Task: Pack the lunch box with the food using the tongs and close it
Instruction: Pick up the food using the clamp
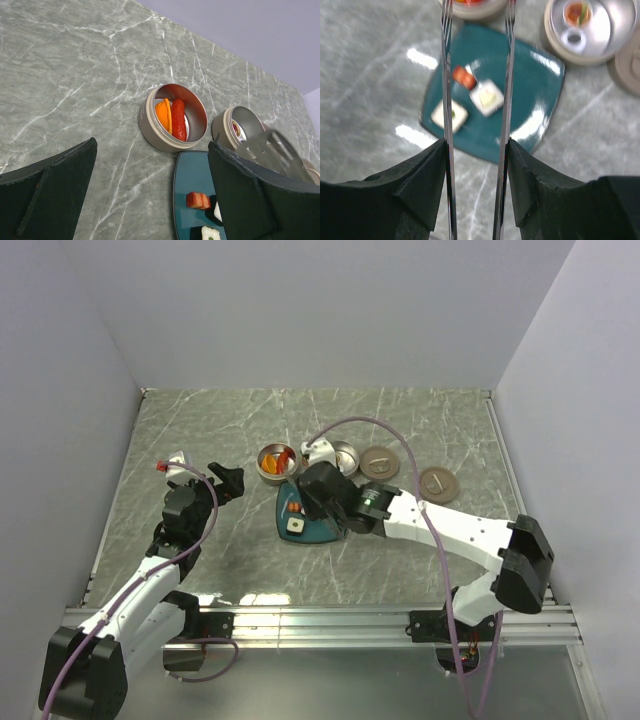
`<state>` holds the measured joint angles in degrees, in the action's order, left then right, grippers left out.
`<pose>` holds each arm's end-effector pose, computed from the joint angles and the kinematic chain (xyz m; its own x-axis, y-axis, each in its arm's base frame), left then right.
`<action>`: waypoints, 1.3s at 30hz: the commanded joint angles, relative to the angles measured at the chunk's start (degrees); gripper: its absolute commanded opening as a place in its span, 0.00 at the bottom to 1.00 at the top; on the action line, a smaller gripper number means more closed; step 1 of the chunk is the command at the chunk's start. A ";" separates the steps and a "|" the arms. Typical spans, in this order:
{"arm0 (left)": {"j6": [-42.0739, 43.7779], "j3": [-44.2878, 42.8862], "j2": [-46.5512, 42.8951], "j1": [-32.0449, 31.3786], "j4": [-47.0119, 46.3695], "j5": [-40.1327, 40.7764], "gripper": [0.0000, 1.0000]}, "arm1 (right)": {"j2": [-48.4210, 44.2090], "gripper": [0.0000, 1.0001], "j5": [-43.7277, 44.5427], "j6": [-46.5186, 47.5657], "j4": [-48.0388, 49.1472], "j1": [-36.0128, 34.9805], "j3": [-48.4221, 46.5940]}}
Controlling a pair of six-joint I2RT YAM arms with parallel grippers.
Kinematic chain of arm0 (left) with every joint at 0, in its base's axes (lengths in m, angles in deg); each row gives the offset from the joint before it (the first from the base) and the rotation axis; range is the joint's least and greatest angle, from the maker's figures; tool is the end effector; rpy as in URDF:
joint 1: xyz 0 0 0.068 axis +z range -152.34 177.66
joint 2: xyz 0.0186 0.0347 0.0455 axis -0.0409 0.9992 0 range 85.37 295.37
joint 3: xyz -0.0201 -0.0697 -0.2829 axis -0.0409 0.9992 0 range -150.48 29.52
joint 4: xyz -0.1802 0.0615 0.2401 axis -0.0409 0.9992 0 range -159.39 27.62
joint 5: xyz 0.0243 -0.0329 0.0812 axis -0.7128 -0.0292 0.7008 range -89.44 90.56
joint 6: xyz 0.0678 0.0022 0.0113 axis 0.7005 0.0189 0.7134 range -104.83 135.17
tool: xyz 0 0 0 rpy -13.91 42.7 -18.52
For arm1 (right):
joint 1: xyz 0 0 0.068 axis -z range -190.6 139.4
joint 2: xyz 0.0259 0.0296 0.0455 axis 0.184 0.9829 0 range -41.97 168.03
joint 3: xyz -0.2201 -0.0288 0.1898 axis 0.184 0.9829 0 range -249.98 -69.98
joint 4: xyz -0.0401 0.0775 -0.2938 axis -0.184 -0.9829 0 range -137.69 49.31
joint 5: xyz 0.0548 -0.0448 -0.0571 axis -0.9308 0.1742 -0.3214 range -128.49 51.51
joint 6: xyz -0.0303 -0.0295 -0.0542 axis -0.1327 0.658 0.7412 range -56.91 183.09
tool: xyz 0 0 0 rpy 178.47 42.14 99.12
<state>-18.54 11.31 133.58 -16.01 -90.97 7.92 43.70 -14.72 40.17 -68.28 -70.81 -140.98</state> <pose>0.2368 -0.0502 0.2120 -0.1799 -0.5228 -0.8333 0.0137 0.8457 -0.5335 0.2129 0.3266 0.2965 -0.5593 -0.2596 -0.7872 -0.4648 0.8845 0.0386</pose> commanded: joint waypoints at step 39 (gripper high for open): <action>-0.48 -0.50 -0.04 0.22 -2.59 -1.20 0.99 | -2.79 0.60 2.16 -15.49 0.09 -5.98 15.54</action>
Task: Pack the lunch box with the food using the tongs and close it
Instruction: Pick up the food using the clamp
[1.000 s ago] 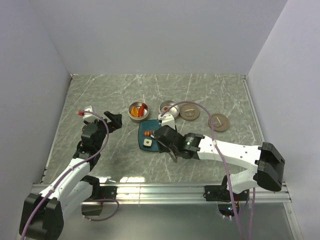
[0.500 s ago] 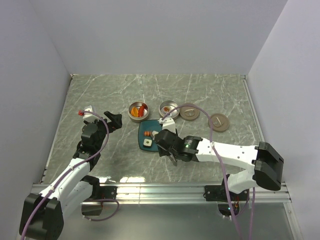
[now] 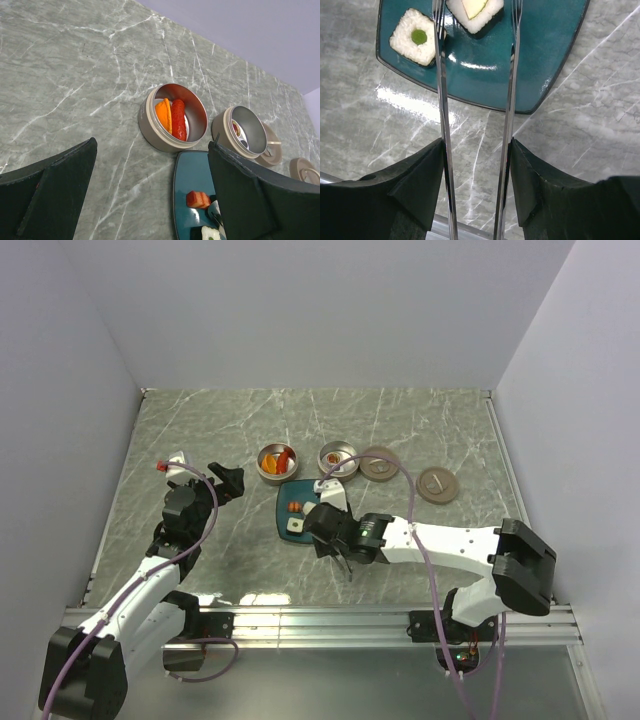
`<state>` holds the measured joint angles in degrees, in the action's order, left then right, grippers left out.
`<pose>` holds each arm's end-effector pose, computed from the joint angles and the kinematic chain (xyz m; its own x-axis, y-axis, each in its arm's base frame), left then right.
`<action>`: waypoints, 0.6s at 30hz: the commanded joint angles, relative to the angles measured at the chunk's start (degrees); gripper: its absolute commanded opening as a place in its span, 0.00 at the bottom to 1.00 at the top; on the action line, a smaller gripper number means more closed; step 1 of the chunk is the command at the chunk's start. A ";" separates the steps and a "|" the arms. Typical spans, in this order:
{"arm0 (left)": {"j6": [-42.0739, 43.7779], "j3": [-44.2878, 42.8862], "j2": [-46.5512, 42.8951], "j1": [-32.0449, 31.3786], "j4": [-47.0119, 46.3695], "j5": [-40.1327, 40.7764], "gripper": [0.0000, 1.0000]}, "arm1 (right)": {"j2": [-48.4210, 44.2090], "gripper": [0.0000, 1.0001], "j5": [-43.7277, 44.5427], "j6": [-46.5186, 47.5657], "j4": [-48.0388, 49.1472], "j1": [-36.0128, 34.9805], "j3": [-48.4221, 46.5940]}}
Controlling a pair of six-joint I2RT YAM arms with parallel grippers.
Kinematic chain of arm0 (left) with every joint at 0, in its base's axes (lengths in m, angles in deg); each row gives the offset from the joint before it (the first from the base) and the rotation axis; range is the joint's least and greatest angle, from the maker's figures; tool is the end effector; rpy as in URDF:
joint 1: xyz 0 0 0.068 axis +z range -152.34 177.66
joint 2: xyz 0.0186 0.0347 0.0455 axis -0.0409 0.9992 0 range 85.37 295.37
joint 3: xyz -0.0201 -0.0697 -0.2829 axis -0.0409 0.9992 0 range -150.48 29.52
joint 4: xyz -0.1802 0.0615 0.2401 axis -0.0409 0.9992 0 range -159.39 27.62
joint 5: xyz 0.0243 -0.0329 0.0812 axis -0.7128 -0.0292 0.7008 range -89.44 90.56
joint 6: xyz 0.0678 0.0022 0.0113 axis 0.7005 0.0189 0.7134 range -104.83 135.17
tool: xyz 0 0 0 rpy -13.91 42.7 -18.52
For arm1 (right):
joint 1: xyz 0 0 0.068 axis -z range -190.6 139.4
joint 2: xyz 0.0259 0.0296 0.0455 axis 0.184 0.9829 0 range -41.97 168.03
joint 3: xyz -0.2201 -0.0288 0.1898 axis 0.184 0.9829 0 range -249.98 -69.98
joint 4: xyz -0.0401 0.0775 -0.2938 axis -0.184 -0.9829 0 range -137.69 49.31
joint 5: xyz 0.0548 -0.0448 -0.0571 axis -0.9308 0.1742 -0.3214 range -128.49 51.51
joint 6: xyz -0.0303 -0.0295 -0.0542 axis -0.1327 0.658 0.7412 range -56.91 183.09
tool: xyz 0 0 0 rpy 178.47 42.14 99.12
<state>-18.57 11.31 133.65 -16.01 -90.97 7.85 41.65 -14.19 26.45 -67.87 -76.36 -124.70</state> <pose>0.2369 -0.0503 0.2117 -0.1816 -0.5229 -0.8328 0.0139 0.8455 -0.5339 0.1618 0.3035 0.2033 -0.7131 -0.2588 -0.6516 -0.3878 0.9198 0.0591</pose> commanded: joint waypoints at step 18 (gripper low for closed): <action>-0.45 -0.50 -0.19 0.22 -2.59 -1.14 1.00 | -2.92 0.26 7.87 -0.01 -5.51 0.98 -5.40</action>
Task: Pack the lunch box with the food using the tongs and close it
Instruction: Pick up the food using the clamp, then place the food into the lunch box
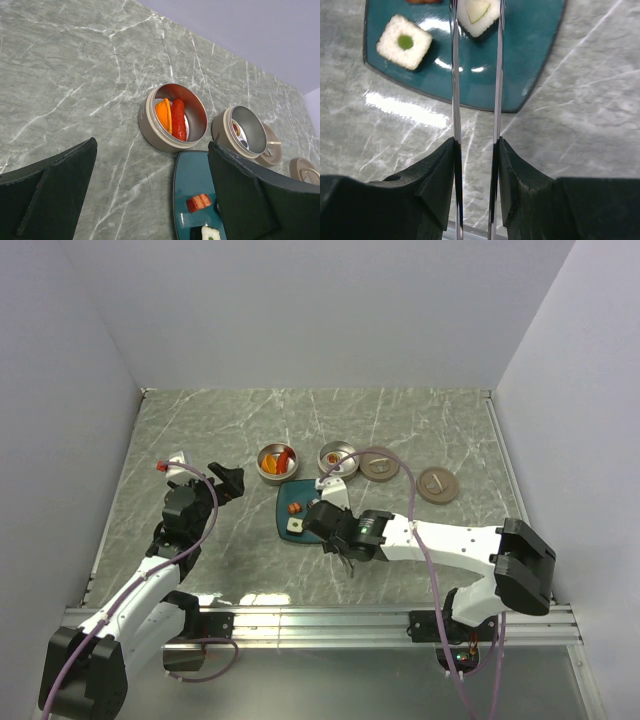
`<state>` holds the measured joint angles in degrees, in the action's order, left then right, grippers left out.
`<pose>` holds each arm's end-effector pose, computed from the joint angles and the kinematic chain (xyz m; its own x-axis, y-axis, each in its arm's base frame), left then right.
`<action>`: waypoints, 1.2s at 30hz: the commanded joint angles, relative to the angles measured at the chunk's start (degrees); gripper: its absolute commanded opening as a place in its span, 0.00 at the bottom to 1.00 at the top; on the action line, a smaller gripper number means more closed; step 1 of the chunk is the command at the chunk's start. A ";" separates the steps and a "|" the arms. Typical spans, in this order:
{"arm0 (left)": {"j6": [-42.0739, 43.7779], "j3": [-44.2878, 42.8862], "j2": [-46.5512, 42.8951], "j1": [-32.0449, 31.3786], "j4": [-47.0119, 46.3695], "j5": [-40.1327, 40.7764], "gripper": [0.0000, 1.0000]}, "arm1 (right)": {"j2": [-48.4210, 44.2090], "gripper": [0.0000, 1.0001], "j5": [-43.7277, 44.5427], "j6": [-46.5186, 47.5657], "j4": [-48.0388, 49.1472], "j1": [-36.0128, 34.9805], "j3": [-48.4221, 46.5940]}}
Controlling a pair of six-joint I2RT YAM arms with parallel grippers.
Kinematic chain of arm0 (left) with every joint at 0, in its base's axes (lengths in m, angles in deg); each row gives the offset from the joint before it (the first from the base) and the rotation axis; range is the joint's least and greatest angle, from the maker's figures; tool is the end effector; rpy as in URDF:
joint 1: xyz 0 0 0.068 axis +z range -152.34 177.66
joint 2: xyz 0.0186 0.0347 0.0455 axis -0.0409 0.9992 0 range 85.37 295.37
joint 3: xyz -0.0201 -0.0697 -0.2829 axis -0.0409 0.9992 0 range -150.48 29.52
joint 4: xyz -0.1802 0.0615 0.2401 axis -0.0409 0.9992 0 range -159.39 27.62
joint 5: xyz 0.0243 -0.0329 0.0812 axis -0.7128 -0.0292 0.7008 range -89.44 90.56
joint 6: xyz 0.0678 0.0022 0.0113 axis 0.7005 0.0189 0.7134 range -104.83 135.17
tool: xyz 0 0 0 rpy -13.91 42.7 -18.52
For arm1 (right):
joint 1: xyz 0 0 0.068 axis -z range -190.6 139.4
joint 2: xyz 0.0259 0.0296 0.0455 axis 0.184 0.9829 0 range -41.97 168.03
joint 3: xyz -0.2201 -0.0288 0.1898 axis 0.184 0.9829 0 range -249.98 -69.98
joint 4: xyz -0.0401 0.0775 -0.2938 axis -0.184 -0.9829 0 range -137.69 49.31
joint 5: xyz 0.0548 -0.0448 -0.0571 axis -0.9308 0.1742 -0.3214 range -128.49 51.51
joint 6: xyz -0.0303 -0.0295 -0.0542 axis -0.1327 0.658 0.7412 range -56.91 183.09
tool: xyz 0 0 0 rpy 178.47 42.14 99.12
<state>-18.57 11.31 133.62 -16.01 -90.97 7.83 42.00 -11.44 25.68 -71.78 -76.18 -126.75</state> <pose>0.2369 -0.0503 0.2119 -0.1813 -0.5230 -0.8328 0.0145 0.8454 -0.5340 0.1648 0.3016 0.2103 -0.7120 -0.2593 -0.6525 -0.3519 0.9360 0.0121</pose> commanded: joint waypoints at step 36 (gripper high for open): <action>-0.54 -0.94 1.32 0.22 -2.59 -0.68 0.99 | 2.96 0.26 -7.62 15.87 10.70 23.83 -9.67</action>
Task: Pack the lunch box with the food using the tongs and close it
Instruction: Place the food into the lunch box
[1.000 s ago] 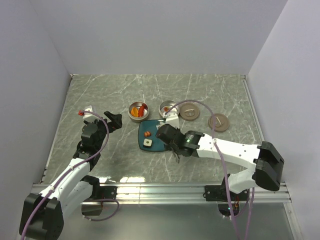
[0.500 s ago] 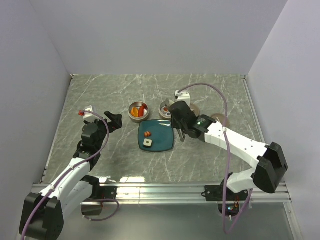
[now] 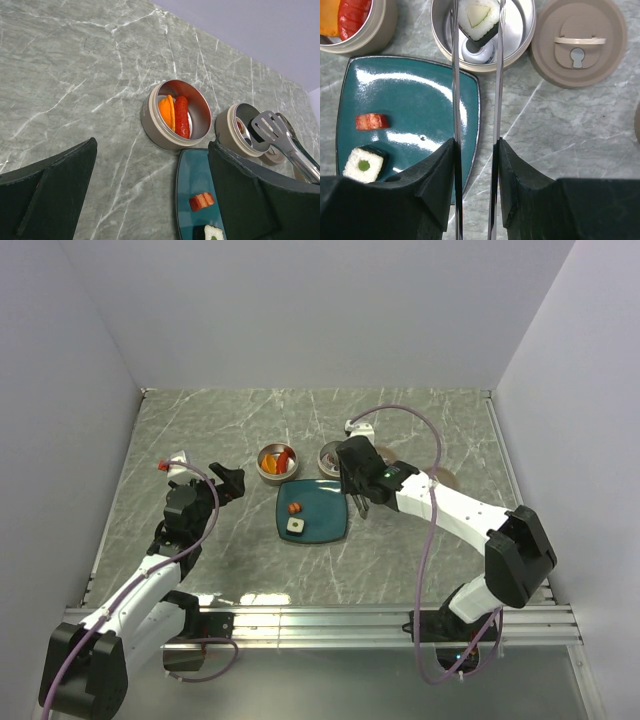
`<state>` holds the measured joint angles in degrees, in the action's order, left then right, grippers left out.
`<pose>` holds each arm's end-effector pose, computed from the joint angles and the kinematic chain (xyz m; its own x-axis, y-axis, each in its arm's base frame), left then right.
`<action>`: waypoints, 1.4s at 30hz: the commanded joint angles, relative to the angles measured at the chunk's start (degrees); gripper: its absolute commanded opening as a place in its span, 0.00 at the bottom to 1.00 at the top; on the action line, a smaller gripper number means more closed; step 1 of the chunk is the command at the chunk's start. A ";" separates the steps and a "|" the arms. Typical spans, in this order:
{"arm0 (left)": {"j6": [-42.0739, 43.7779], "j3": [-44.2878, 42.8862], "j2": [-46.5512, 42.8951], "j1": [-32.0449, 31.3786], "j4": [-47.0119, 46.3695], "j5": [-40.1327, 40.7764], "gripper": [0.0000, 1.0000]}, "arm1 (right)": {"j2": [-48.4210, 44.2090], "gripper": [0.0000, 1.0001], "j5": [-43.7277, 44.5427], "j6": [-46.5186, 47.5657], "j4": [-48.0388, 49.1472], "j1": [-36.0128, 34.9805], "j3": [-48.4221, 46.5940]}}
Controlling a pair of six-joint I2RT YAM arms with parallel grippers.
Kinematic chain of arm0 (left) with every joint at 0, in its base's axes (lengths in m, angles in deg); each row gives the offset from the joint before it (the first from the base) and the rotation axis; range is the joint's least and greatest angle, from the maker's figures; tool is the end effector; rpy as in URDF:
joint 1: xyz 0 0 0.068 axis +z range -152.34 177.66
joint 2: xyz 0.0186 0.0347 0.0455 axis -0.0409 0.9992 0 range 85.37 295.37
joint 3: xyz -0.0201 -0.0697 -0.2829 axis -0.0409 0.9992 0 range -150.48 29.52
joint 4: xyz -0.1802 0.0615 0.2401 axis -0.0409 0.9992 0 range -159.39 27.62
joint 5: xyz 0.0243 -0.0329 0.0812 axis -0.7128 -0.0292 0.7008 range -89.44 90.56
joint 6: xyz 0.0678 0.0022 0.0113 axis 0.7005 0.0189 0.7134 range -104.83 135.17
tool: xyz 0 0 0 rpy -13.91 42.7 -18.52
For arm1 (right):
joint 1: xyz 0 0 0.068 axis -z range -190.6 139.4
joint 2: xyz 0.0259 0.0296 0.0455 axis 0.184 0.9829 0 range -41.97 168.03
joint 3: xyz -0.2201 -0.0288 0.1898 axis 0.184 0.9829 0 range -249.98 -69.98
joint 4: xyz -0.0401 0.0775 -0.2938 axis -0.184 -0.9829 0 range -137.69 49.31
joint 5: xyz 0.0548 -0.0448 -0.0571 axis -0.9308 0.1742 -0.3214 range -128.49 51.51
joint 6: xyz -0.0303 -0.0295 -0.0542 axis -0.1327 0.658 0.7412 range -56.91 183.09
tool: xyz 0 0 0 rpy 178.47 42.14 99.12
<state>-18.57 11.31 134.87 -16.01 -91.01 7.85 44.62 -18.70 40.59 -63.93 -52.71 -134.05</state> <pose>0.2389 -0.0508 0.2071 -0.1982 -0.5188 -0.8316 0.0033 0.8480 -0.5299 0.2979 0.2438 0.2497 -0.6654 -0.1160 -0.7374 -0.2176 0.9751 0.0429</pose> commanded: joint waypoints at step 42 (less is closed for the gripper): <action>-0.45 -1.12 0.69 0.22 -2.63 -0.61 0.99 | 1.13 0.56 0.78 2.82 4.35 3.00 -4.84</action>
<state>-18.57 11.31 135.24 -16.01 -91.10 7.85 48.14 -18.46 43.08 -62.05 -49.93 -137.59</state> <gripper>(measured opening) 0.995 0.558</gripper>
